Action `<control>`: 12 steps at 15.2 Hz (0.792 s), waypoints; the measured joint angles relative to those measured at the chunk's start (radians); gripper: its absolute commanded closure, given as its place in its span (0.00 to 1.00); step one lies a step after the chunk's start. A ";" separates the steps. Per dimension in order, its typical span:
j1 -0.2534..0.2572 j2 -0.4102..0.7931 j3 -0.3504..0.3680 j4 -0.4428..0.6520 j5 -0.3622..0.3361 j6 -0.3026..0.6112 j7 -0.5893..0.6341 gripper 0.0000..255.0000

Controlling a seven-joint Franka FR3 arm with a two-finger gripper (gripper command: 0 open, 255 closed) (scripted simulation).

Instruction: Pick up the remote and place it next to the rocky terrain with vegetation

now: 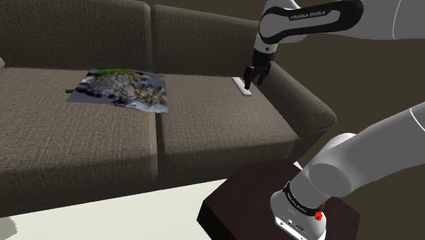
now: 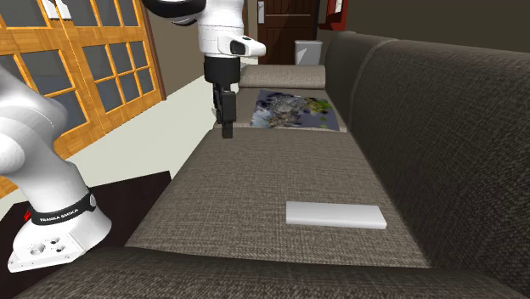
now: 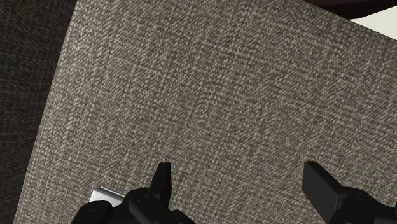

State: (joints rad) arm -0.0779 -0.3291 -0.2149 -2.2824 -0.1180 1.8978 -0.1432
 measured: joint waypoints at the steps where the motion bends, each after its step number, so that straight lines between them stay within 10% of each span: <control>1: -0.002 0.042 -0.009 0.025 0.006 0.021 -0.004 0.00; 12: -0.062 0.434 -0.103 0.311 0.119 0.160 -0.102 0.00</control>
State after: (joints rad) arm -0.1400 0.1046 -0.3174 -1.9709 0.0006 2.0574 -0.2448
